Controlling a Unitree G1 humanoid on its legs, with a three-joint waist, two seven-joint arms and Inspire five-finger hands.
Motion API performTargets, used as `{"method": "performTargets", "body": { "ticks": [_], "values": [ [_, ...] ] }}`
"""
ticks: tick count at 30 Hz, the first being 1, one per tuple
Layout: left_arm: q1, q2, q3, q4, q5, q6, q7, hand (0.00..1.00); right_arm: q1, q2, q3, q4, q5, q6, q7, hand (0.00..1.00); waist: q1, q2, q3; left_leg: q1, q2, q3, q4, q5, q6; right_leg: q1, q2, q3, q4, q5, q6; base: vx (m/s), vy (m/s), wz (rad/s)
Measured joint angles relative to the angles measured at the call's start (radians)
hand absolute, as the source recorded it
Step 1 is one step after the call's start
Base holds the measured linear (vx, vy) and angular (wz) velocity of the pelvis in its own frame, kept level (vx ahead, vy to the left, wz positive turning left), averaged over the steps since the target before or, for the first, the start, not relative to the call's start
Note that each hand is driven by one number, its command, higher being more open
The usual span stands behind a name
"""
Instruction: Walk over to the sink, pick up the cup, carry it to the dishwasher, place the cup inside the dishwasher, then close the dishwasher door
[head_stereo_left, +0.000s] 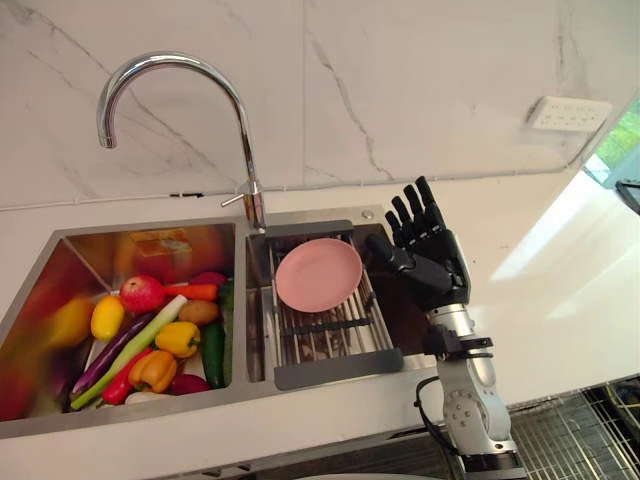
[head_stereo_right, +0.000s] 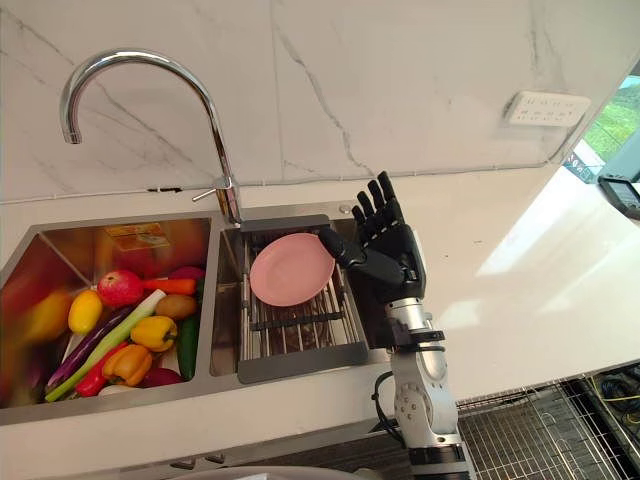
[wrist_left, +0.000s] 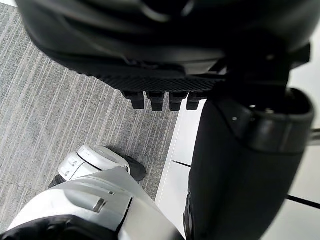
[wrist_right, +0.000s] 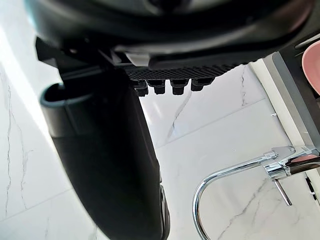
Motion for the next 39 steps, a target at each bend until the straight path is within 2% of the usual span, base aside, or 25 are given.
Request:
{"method": "performTargets", "body": {
  "ticks": [4, 7, 9, 14, 16, 18, 22, 26, 29, 34, 39],
  "values": [
    [-0.001, 0.0, 0.0, -0.001, 0.0, 0.002, -0.001, 1.0, 0.0, -0.002, 0.0, 0.001, 0.0, 0.0, -0.001, 1.0, 0.0, 0.0, 0.0, -0.001, -0.001, -0.001, 0.002, -0.001, -0.001, 0.0, -0.001, -0.002, 0.001, 0.0, 0.0, 0.0, 0.0, 0.01],
    [-0.008, 0.006, -0.004, -0.005, -0.025, 0.027, -0.007, 1.0, 0.0, -0.018, -0.001, 0.001, -0.003, 0.013, -0.021, 1.0, 0.001, -0.002, 0.002, -0.011, -0.002, 0.011, 0.008, -0.009, -0.005, 0.0, -0.011, -0.017, 0.002, 0.0, 0.0, 0.0, 0.0, 0.14],
    [-0.011, 0.011, -0.015, -0.03, -0.062, 0.051, -0.019, 1.0, 0.001, -0.031, -0.005, 0.003, -0.013, 0.017, -0.058, 1.0, -0.009, -0.004, 0.006, -0.033, 0.023, 0.12, 0.018, -0.004, -0.011, 0.002, -0.032, -0.054, 0.016, -0.009, 0.012, -0.04, 0.004, 0.52],
    [-0.009, 0.029, -0.05, -0.037, -0.166, 0.083, -0.043, 1.0, -0.001, -0.05, -0.024, 0.007, -0.191, 0.071, -0.192, 1.0, 0.021, -0.007, 0.008, -0.039, 0.0, 0.121, 0.018, 0.008, -0.004, 0.008, -0.064, -0.077, 0.019, -0.014, 0.026, 0.0, 0.045, 0.2],
    [-0.005, 0.03, -0.046, -0.035, -0.17, 0.095, -0.042, 1.0, -0.001, -0.058, -0.024, 0.014, -0.36, 0.092, -0.243, 1.0, 0.023, -0.008, 0.008, -0.037, -0.003, 0.122, 0.014, 0.012, -0.004, 0.008, -0.067, -0.079, 0.016, -0.013, 0.028, 0.0, 0.0, 0.0],
    [-0.005, 0.029, -0.04, -0.033, -0.153, 0.097, -0.047, 1.0, -0.001, -0.076, -0.027, 0.014, -0.482, 0.095, -0.256, 1.0, 0.021, -0.009, 0.009, -0.035, -0.003, 0.126, 0.009, 0.015, -0.008, 0.008, -0.067, -0.079, 0.013, -0.012, 0.029, 0.01, -0.001, -0.02],
    [-0.006, 0.031, -0.038, -0.036, -0.055, 0.075, -0.069, 1.0, -0.001, -0.126, -0.036, 0.014, -0.623, 0.109, -0.21, 1.0, 0.013, -0.01, 0.012, -0.021, 0.005, 0.159, -0.002, 0.014, -0.021, 0.008, -0.062, -0.067, 0.012, -0.012, 0.03, -0.01, -0.006, -0.12],
    [-0.009, 0.04, -0.04, -0.035, -0.056, 0.075, -0.073, 1.0, -0.001, -0.153, -0.034, 0.014, -0.705, 0.124, -0.15, 1.0, -0.007, -0.014, 0.022, -0.016, 0.005, 0.178, -0.009, 0.007, -0.03, 0.005, -0.062, -0.057, 0.012, -0.008, 0.036, -0.04, 0.002, -0.12],
    [-0.017, 0.047, -0.042, -0.033, -0.057, 0.074, -0.083, 1.0, 0.001, -0.183, -0.033, 0.009, -0.773, 0.124, -0.101, 1.0, -0.01, -0.018, 0.025, -0.014, 0.01, 0.223, -0.011, 0.002, -0.022, -0.004, -0.061, -0.042, 0.012, -0.005, 0.039, -0.04, 0.014, -0.16],
    [-0.032, 0.069, -0.054, -0.032, -0.06, 0.081, -0.088, 1.0, 0.021, -0.215, -0.034, -0.009, -0.83, 0.107, -0.014, 1.0, -0.015, -0.035, 0.035, -0.013, 0.01, 0.235, -0.019, -0.002, -0.016, -0.01, -0.062, -0.042, 0.013, -0.003, 0.042, 0.0, 0.012, -0.06],
    [-0.037, 0.072, -0.058, -0.031, -0.07, 0.115, -0.088, 1.0, 0.053, -0.217, -0.037, -0.009, -0.895, 0.104, 0.008, 1.0, -0.016, -0.037, 0.038, -0.012, 0.016, 0.242, -0.008, 0.001, -0.018, -0.01, -0.063, -0.067, 0.032, 0.004, 0.051, 0.04, 0.016, 0.09]
  ]
}}
